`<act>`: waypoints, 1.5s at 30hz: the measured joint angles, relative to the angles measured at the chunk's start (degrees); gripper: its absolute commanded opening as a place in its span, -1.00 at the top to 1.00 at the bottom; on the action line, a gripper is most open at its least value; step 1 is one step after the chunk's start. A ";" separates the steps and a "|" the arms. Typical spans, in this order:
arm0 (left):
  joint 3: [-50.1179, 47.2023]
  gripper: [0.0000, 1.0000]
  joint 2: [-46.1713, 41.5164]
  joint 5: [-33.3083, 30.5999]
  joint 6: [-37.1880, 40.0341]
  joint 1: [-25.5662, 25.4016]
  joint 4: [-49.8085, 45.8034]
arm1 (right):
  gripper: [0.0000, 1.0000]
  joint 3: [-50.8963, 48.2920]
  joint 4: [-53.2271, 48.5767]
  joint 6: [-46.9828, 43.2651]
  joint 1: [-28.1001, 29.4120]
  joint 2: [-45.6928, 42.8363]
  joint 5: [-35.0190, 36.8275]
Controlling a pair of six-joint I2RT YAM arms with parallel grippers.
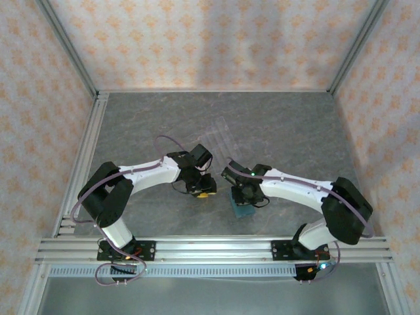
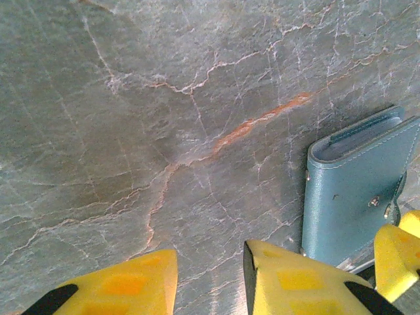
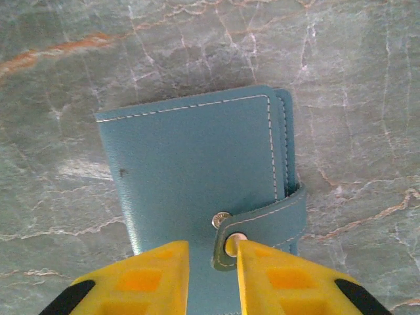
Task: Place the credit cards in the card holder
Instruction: Press the button on the card holder.
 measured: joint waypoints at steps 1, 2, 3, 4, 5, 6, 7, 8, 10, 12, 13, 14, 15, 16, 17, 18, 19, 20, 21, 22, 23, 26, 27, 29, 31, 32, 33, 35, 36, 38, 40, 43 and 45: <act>0.00 0.34 0.00 0.00 0.00 0.00 0.00 | 0.50 0.04 -0.20 -0.02 0.07 0.26 0.33; 0.00 0.34 0.00 0.00 0.00 0.00 0.00 | 0.51 0.09 -0.48 -0.07 0.07 0.44 0.44; 0.00 0.34 0.00 0.00 0.00 0.00 0.00 | 0.54 0.13 -0.63 -0.17 0.09 0.55 0.63; 0.00 0.34 0.00 0.00 0.00 0.00 0.00 | 0.56 0.15 -0.81 -0.22 0.13 0.59 0.81; 0.00 0.34 0.00 0.00 0.00 0.00 0.00 | 0.59 0.20 -0.96 -0.26 0.13 0.59 0.92; 0.00 0.35 0.00 0.00 0.00 0.00 -0.02 | 0.62 0.24 -1.01 -0.39 0.17 0.59 1.05; 0.00 0.34 0.00 -0.02 0.00 0.00 0.00 | 0.66 0.28 -1.03 -0.48 0.17 0.63 1.22; 0.00 0.34 0.00 0.00 0.00 0.00 0.00 | 0.70 0.37 -1.07 -0.59 0.17 0.70 1.31; 0.00 0.34 0.00 0.00 0.00 0.00 0.00 | 0.80 0.63 -1.27 -0.94 0.17 0.85 1.53; 0.00 0.33 0.00 0.20 0.00 0.00 0.00 | 0.89 0.98 -1.49 -1.11 0.17 0.85 1.84; 0.00 0.32 0.00 0.35 0.02 0.00 0.02 | 0.94 1.18 -1.62 -1.31 0.17 0.85 1.90; 0.00 0.32 0.00 0.70 0.02 0.00 0.07 | 1.00 1.29 -1.64 -1.29 0.17 0.85 1.90; 0.02 0.31 0.02 1.05 0.07 -0.07 0.17 | 1.00 1.40 -1.73 -1.55 0.17 0.85 1.86; 0.11 0.31 0.11 1.25 0.13 -0.17 0.20 | 1.00 1.46 -1.81 -1.68 0.17 0.85 1.81; 0.42 0.31 0.39 1.31 0.20 -0.37 0.17 | 1.00 1.51 -1.84 -1.77 0.17 0.83 1.64; 0.98 0.31 0.96 1.36 0.22 -0.72 0.17 | 1.00 1.51 -1.84 -1.81 0.15 0.74 1.51; 1.81 0.31 1.70 1.49 0.22 -1.27 0.22 | 1.00 1.51 -1.84 -1.95 0.00 0.68 1.16; 2.62 0.31 2.58 1.62 0.17 -1.86 0.61 | 1.00 1.51 -1.84 -2.14 -0.26 0.48 0.52; 3.26 0.31 3.43 1.90 0.13 -2.49 1.29 | 1.00 1.49 -1.81 -2.23 -0.66 0.17 -0.20; 3.76 0.30 4.20 2.16 0.00 -3.02 1.81 | 1.00 1.49 -1.81 -2.40 -1.18 -0.17 -0.92; 4.26 0.31 5.01 2.56 -0.09 -3.63 2.51 | 1.00 1.46 -1.79 -2.58 -1.81 -0.63 -1.73; 6.16 0.30 7.28 2.95 -0.46 -5.18 3.61 | 1.00 1.27 -1.70 -3.15 -3.89 -1.79 -4.13; 6.84 0.30 8.13 3.04 -0.66 -5.64 4.13 | 1.00 1.18 -1.62 -3.28 -4.66 -2.05 -5.09; 7.45 0.31 9.35 3.26 -1.07 -6.25 5.07 | 1.00 1.07 -1.55 -3.67 -5.77 -2.10 -6.32; 7.54 0.31 10.23 3.45 -1.51 -6.62 5.81 | 1.00 0.83 -1.33 -4.09 -6.34 -2.10 -7.58; 7.54 0.31 10.64 3.52 -1.57 -6.73 6.08 | 1.00 0.68 -1.20 -4.31 -6.40 -2.03 -8.35; 7.54 0.31 11.06 3.69 -1.75 -6.82 6.36 | 1.00 0.48 -0.96 -4.33 -6.47 -1.95 -8.98; 7.54 0.31 11.67 3.87 -1.97 -6.88 6.75 | 1.00 0.20 -0.46 -4.39 -6.49 -1.62 -10.08; 7.54 0.31 11.82 3.93 -2.01 -6.88 6.86 | 1.00 0.00 -0.07 -4.46 -6.49 -1.38 -10.64; 7.54 0.31 11.91 4.02 -2.19 -6.93 7.13 | 1.00 -0.42 0.61 -4.48 -6.62 -0.85 -11.52; 7.65 0.31 12.31 4.24 -2.43 -6.97 7.50 | 1.00 -0.59 0.94 -4.48 -6.71 -0.17 -12.20; 7.65 0.31 12.68 4.50 -2.80 -6.97 7.98 | 1.00 -0.68 1.44 -4.48 -6.86 0.66 -13.03; 7.65 0.31 12.68 4.57 -2.82 -7.04 8.09 | 1.00 -0.70 1.55 -4.48 -6.97 0.81 -13.46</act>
